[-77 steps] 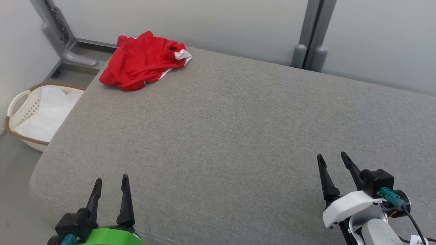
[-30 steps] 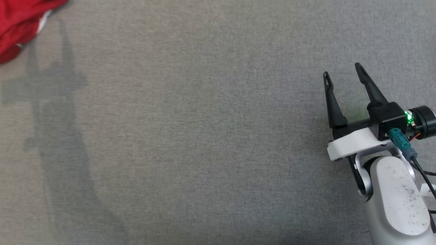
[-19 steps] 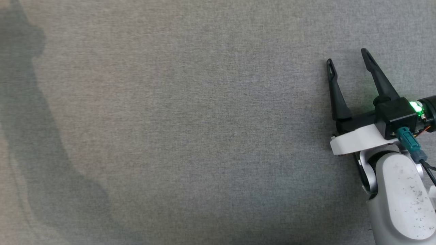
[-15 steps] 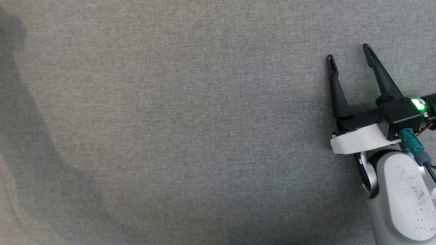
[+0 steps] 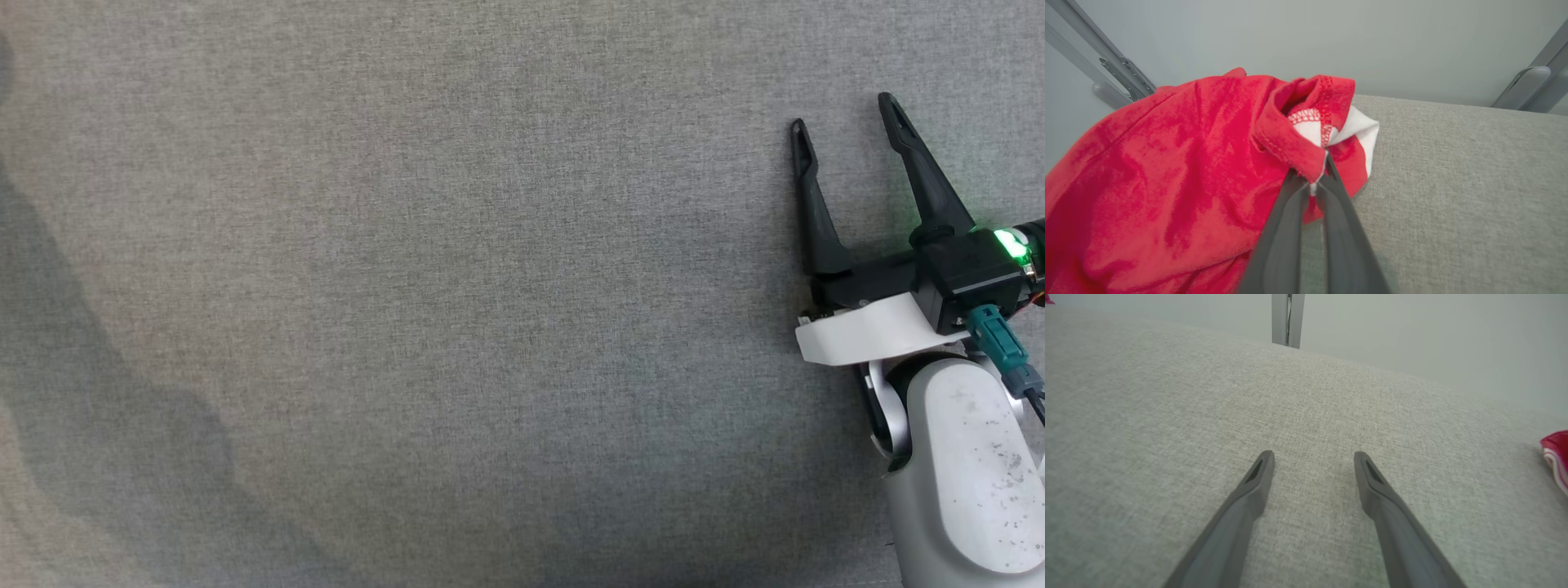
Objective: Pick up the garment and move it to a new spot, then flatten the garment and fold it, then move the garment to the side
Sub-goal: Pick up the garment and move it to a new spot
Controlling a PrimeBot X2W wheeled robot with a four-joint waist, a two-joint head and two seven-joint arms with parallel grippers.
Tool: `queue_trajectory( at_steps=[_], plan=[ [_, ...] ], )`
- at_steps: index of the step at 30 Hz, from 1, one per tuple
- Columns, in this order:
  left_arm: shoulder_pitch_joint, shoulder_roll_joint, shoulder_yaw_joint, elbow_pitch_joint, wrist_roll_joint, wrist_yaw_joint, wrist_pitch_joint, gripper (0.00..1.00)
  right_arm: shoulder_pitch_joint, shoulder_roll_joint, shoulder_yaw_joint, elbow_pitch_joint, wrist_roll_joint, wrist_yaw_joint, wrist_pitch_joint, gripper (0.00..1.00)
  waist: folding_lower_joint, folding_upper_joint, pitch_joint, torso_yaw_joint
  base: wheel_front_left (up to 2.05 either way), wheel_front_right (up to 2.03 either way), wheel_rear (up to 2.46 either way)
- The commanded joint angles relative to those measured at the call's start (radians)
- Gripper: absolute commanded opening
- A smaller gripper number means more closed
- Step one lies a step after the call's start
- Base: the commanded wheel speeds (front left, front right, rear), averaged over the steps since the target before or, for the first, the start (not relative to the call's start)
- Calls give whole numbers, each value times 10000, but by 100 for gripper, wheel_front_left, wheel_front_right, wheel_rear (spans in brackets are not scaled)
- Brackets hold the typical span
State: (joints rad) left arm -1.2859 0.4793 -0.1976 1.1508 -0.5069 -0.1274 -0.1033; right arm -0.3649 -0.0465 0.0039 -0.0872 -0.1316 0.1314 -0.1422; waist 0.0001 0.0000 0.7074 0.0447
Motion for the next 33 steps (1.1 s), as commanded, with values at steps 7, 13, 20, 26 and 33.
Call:
queue_trajectory(
  at_steps=[7, 13, 20, 26, 33],
  plan=[
    [-361, 233, -525, -132, 53, -37, -617, 0, -26, -68, -148, 671, 271, -16, -293, 100, -1, 0, -695, 81, 0, 0, 0],
    [-277, 426, -1265, -1065, -341, -39, -780, 0, -11, -60, -42, 1500, 739, -16, -675, 100, -1, 0, -1781, -51, 0, 0, 0],
    [-13, 551, -2682, -2860, -913, -41, -447, 0, 349, -57, 115, 2462, 1348, -16, -1042, 100, -1, 0, -3366, -274, 0, 0, 0],
    [-36, 341, -3854, -4584, -1177, -41, 166, 0, 639, -60, 358, 3130, 1978, -16, -1202, 100, -1, 0, -4581, -590, 0, 0, 0],
    [78, -797, -4309, -6379, -1772, 88, 843, 0, 815, -60, 314, 3369, 2519, -16, -1234, 100, -1, 0, -5445, -952, 0, 0, 0]
  ],
)
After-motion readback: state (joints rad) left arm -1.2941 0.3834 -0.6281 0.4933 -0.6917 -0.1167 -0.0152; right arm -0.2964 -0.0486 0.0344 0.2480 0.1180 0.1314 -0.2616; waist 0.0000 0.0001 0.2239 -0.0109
